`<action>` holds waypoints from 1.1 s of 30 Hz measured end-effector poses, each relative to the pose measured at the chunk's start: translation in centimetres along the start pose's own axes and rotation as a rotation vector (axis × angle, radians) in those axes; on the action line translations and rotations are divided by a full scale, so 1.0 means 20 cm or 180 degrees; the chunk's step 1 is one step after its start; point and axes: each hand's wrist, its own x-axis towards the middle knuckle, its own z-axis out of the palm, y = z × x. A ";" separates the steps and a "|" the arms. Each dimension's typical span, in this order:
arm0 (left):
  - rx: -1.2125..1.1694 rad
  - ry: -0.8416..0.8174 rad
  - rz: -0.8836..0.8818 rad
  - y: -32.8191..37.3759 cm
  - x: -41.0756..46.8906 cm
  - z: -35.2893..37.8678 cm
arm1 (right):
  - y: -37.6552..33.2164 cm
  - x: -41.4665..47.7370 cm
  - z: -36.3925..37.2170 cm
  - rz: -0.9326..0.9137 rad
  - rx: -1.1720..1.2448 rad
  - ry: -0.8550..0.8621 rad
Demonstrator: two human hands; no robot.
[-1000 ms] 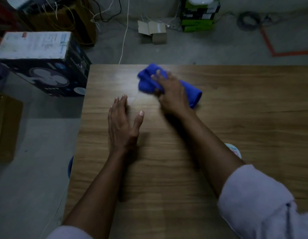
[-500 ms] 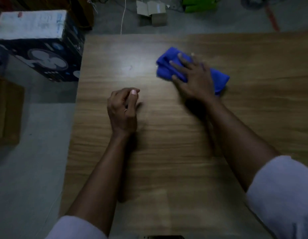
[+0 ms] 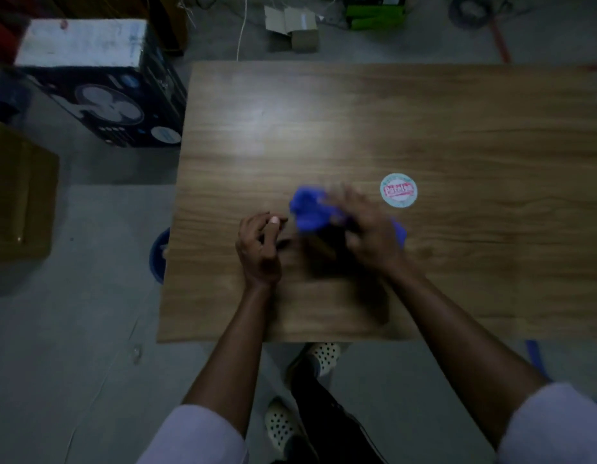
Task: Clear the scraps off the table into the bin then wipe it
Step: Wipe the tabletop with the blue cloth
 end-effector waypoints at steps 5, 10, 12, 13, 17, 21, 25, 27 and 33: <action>-0.0401 0.0106 -0.0199 -0.15 -0.13 -0.07 | 0.10 0.33 0.17 0.1010 -0.0682 0.0141; -0.0183 0.0259 0.0360 -0.12 -0.22 -0.15 | -0.12 0.06 0.43 0.0231 -0.0613 -0.0212; -0.0180 0.0208 0.0337 -0.10 -0.28 -0.18 | -0.19 -0.12 0.45 0.0018 -0.0517 -0.0478; -0.0156 0.0154 0.0297 -0.09 -0.31 -0.21 | -0.22 -0.22 0.45 -0.0078 -0.0470 -0.0654; -0.0139 -0.0018 0.0148 -0.05 -0.39 -0.29 | -0.34 -0.55 0.36 -0.0459 -0.0138 -0.1193; -0.0204 -0.0062 0.0146 -0.09 -0.44 -0.35 | -0.22 -0.52 0.16 0.0113 -0.0104 -0.0159; -0.0083 -0.0120 0.0138 -0.14 -0.52 -0.39 | -0.11 -0.36 0.27 0.1370 -0.1003 0.0462; -0.0102 -0.0161 0.0162 -0.17 -0.55 -0.40 | -0.19 -0.38 0.42 0.1424 -0.1303 0.0514; -0.0378 -0.0111 -0.0140 -0.07 -0.56 -0.46 | -0.69 -0.68 0.73 0.0467 -0.0404 0.0053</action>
